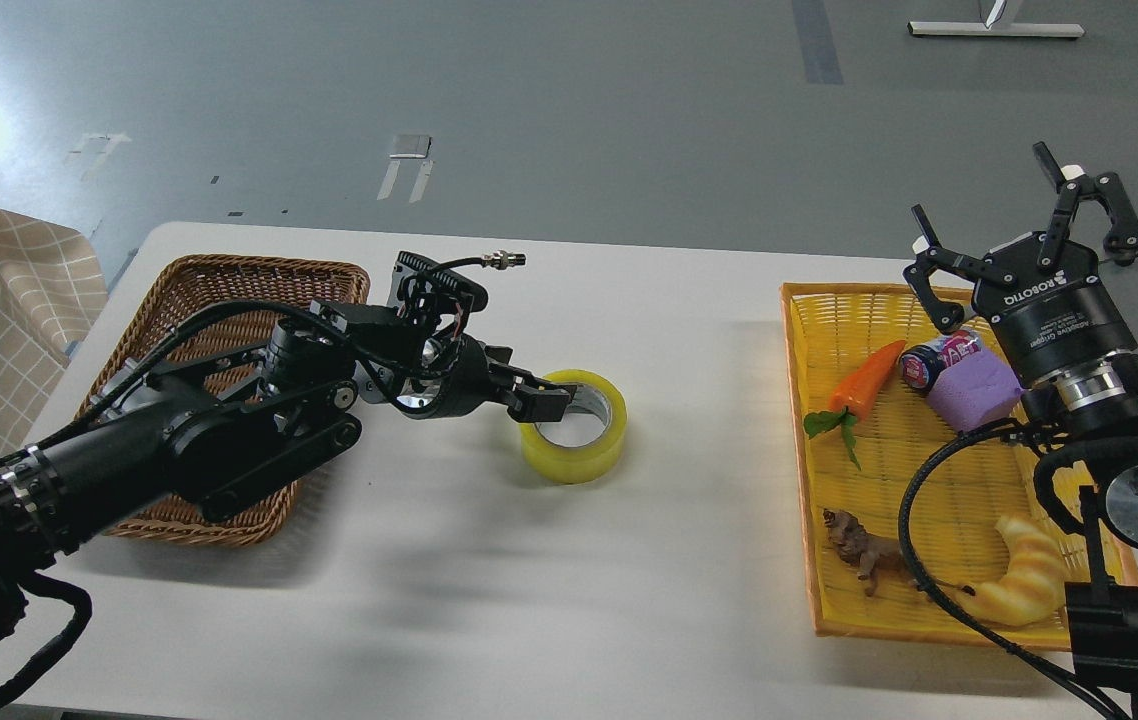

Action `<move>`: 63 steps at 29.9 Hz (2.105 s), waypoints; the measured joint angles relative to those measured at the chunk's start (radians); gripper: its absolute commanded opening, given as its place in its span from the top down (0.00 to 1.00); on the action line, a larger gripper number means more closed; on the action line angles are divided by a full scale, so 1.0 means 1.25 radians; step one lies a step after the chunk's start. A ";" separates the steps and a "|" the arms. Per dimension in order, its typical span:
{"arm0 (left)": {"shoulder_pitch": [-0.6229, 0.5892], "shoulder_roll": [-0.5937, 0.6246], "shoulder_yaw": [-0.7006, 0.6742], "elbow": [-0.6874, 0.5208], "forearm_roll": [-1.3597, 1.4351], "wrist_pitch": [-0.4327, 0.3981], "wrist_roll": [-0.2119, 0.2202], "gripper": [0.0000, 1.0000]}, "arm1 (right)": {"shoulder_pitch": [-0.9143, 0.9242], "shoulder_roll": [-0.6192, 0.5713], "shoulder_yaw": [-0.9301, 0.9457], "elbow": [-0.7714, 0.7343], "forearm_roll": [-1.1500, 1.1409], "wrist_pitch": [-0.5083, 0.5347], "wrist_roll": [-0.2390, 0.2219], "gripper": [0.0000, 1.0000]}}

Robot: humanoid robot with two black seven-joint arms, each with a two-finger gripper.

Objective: Place and transfer tape with both arms
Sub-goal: 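Grasp the tape roll with the left gripper and lift it, then carry the tape over the wicker basket and lower it inside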

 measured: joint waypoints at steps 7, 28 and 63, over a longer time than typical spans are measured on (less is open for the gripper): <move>0.005 -0.014 0.001 0.015 0.000 0.000 0.004 0.03 | 0.000 0.000 0.000 0.000 0.000 0.000 0.000 0.04; 0.008 -0.030 0.063 0.053 -0.001 0.000 0.021 0.37 | -0.001 0.000 0.000 0.000 0.000 0.000 0.000 0.04; -0.227 0.161 0.065 -0.007 -0.111 0.000 -0.027 1.00 | -0.002 0.000 0.000 0.003 0.001 0.000 0.000 0.04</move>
